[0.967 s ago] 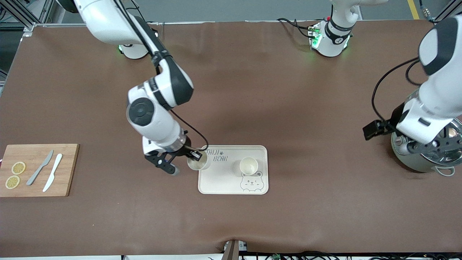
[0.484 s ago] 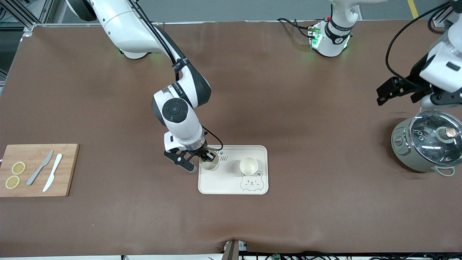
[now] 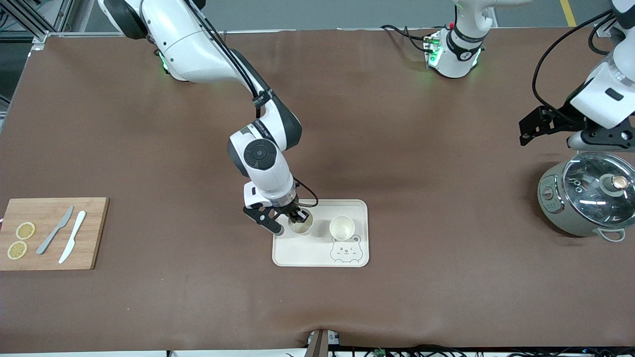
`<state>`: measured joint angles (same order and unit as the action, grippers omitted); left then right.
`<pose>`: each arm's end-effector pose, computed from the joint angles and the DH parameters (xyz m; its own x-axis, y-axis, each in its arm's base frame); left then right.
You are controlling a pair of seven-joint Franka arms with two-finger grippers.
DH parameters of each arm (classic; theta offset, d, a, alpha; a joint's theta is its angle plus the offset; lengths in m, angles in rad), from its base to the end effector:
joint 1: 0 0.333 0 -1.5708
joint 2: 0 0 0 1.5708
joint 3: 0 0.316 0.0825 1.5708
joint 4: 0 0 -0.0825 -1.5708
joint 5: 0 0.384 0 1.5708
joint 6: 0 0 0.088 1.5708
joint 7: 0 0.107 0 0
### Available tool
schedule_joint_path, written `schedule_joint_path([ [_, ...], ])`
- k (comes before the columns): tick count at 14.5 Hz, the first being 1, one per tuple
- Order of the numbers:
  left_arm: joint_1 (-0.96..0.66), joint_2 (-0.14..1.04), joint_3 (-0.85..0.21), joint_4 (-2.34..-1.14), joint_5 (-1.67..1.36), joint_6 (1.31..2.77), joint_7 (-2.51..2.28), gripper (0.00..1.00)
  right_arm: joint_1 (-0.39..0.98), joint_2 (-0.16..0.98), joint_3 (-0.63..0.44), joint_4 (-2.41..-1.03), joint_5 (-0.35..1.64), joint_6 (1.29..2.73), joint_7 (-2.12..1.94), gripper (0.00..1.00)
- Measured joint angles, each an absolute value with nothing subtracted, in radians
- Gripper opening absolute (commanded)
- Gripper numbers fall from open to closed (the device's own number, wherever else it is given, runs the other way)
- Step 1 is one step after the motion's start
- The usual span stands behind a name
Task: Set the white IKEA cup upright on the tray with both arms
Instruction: 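Move the cup with the right gripper over the tray beside the first cup, then lower the cup onto the tray with the right gripper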
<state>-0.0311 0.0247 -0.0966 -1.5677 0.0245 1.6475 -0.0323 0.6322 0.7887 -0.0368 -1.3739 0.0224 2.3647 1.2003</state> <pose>0.5655 -0.0694 0.6191 0.9937 -0.0968 0.0559 -0.0958 -0.9952 -0.0203 0.6211 0.4288 0.2645 0.8152 -0.5737 0.0799 -0.5534 -0.8121 -0.1849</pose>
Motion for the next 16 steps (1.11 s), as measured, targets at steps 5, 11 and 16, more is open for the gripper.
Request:
schedule_joint_path([
  [5,-0.024,-0.012,0.013,-1.576,-0.026,1.649,0.081,1.0,0.632,0.803,-0.039,-1.384,0.01,2.371,1.212,0.0],
  [11,-0.029,-0.026,0.015,-1.574,-0.032,1.65,0.078,1.0,0.647,0.842,-0.039,-1.386,-0.061,2.404,1.287,0.0],
  [16,-0.029,-0.027,0.015,-1.569,-0.032,1.65,0.078,1.0,0.652,0.847,-0.039,-1.386,-0.062,2.408,1.289,0.0],
])
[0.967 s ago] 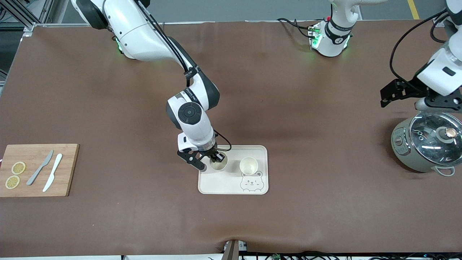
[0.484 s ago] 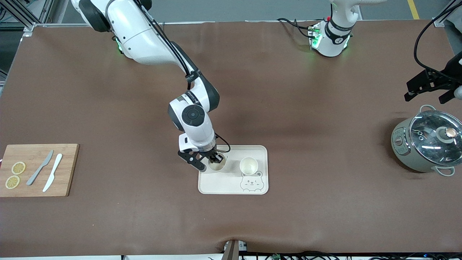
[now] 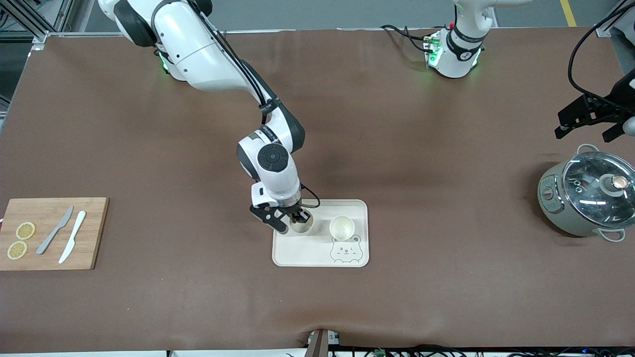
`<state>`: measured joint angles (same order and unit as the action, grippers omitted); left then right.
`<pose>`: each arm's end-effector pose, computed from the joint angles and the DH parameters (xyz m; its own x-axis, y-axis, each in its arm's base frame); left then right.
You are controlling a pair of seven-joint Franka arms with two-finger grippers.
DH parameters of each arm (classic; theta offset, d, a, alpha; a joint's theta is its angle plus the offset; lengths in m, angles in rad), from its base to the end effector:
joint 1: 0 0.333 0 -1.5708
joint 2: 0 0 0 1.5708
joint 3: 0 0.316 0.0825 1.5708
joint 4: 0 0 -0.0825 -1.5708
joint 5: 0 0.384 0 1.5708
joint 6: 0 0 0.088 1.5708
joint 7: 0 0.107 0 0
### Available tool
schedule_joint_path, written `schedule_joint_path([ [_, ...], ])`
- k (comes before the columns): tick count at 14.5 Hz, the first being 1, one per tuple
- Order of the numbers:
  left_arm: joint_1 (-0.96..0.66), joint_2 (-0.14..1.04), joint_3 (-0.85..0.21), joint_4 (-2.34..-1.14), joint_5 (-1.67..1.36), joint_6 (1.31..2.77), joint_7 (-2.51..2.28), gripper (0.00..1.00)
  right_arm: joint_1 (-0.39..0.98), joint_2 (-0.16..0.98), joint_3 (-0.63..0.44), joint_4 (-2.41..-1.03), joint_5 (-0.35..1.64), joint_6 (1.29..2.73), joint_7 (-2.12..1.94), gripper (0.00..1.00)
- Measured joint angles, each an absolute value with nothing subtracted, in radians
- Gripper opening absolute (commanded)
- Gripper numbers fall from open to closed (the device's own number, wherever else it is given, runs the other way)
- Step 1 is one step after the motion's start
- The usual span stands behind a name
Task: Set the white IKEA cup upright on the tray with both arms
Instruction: 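Lower the cup onto the tray with the right gripper, then open the right gripper and lift it off the cup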
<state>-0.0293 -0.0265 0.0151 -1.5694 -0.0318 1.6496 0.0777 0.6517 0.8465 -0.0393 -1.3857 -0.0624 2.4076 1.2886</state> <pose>0.5544 -0.0109 0.6473 0.9901 -0.0891 0.1086 -0.0922 -0.9955 0.0238 0.6104 0.4364 0.2202 0.8038 -0.5820 0.1234 -0.5658 -0.8119 -0.1436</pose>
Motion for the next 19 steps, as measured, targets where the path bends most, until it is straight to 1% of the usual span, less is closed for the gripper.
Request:
schedule_joint_path([
  [2,-0.029,-0.028,0.015,-1.557,-0.032,1.648,0.078,1.0,0.652,0.847,-0.04,-1.386,-0.063,2.408,1.289,0.0],
  [3,-0.029,-0.03,0.015,-1.553,-0.032,1.647,0.08,1.0,0.652,0.847,-0.04,-1.386,-0.063,2.408,1.289,0.1],
  [4,-0.029,-0.031,0.016,-1.551,-0.032,1.644,0.086,1.0,0.652,0.847,-0.04,-1.386,-0.063,2.408,1.289,0.25],
  [5,-0.029,-0.033,0.018,-1.551,-0.032,1.636,0.102,1.0,0.652,0.847,-0.04,-1.386,-0.063,2.408,1.289,0.48],
  [6,-0.027,-0.033,0.019,-1.551,-0.032,1.627,0.124,1.0,0.652,0.847,-0.04,-1.386,-0.063,2.408,1.29,0.68],
  [7,-0.026,-0.033,0.021,-1.551,-0.032,1.623,0.142,1.0,0.652,0.847,-0.04,-1.386,-0.063,2.408,1.29,0.91],
  [8,-0.026,-0.033,0.021,-1.551,-0.032,1.62,0.153,1.0,0.652,0.847,-0.04,-1.386,-0.063,2.408,1.29,1.0],
  [19,-0.03,-0.033,0.02,-1.551,-0.032,1.606,0.159,1.0,0.652,0.847,-0.045,-1.386,-0.088,2.406,1.291,1.0],
])
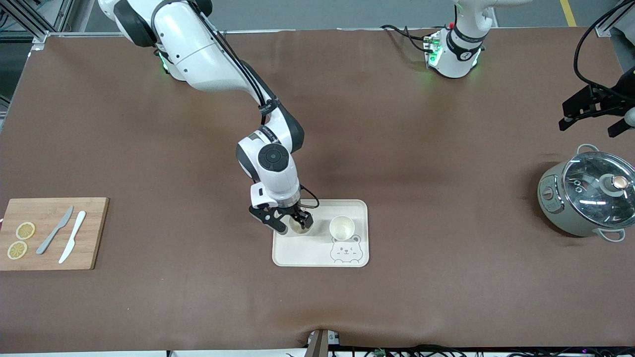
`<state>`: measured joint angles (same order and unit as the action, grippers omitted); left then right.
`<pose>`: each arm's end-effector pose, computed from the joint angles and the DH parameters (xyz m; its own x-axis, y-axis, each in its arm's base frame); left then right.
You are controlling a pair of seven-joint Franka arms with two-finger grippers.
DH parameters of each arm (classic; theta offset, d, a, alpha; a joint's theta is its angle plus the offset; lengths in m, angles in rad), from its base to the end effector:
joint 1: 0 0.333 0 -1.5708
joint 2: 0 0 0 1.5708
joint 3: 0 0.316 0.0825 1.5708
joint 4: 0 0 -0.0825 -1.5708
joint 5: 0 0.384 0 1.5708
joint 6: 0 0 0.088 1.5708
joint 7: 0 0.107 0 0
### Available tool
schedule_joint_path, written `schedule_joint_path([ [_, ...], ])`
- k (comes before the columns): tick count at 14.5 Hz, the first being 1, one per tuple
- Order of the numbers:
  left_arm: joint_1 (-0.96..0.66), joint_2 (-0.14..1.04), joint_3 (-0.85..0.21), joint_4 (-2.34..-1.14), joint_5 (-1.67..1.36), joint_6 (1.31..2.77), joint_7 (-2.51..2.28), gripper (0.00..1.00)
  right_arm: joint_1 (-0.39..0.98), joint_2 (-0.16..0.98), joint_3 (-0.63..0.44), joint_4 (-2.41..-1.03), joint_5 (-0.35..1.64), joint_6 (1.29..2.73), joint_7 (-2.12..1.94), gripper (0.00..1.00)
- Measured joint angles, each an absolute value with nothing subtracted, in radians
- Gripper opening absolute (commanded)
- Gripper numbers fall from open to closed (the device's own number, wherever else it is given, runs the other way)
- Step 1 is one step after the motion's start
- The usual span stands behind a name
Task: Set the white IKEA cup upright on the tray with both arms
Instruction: 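Open the right gripper and lift it off the cup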
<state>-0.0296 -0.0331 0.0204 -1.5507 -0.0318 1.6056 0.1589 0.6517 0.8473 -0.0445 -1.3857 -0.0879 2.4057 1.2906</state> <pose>0.5481 -0.0081 0.6556 0.9818 -0.1660 0.0919 -0.1684 -0.9856 0.0181 0.6121 0.4337 0.2195 0.8080 -0.5711 0.1448 -0.5560 -0.8205 -0.1329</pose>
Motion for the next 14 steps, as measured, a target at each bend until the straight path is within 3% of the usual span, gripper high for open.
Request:
schedule_joint_path([
  [6,-0.03,-0.033,0.019,-1.551,-0.027,1.578,0.18,1.0,0.653,0.822,-0.045,-1.368,-0.094,2.323,1.284,1.0],
  [14,-0.034,-0.028,0.001,-1.553,0.022,1.531,0.211,1.0,0.649,0.537,-0.045,-1.347,-0.058,1.827,1.145,1.0],
])
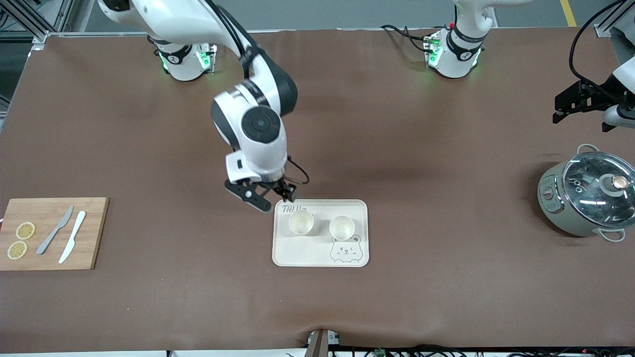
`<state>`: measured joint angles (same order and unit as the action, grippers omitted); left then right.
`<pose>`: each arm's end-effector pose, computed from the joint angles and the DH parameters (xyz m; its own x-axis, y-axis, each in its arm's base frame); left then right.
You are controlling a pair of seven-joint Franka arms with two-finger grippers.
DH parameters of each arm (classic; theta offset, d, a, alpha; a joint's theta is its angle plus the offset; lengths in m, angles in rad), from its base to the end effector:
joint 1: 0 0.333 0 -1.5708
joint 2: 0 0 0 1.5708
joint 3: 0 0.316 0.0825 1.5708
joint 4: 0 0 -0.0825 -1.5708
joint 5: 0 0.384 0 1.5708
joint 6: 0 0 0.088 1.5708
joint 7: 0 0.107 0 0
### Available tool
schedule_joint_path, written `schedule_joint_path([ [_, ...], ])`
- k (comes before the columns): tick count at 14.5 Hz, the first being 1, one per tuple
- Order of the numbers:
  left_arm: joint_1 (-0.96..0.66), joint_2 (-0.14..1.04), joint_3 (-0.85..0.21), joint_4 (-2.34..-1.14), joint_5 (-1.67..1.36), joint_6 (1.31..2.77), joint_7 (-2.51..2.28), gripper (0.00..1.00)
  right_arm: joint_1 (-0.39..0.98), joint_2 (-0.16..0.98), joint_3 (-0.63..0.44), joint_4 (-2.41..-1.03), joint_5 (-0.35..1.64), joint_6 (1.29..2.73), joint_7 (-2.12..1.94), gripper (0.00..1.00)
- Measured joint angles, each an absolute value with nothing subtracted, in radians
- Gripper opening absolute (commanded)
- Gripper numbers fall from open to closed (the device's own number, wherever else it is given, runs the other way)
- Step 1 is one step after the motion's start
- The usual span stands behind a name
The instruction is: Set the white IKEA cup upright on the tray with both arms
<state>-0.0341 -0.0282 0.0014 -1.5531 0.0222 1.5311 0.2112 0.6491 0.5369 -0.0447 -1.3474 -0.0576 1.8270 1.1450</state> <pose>0.5418 -0.0153 0.6448 0.9706 -0.2406 0.0014 -0.2405 -0.9704 -0.0230 0.5792 0.4019 0.4111 0.8685 -0.4936 0.0469 -0.4958 -0.8643 0.0844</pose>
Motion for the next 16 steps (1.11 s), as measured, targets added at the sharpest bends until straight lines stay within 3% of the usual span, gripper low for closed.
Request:
schedule_joint_path([
  [7,-0.032,-0.022,0.002,-1.554,0.022,1.53,0.211,1.0,0.493,0.24,-0.055,-1.363,-0.016,1.433,0.825,1.0],
  [11,-0.029,-0.016,0.003,-1.554,0.023,1.53,0.211,1.0,0.36,0.142,-0.059,-1.455,-0.015,1.417,0.605,1.0],
  [16,-0.028,-0.012,0.003,-1.554,0.023,1.53,0.211,1.0,0.168,0.115,-0.064,-1.467,-0.016,1.421,0.303,1.0],
])
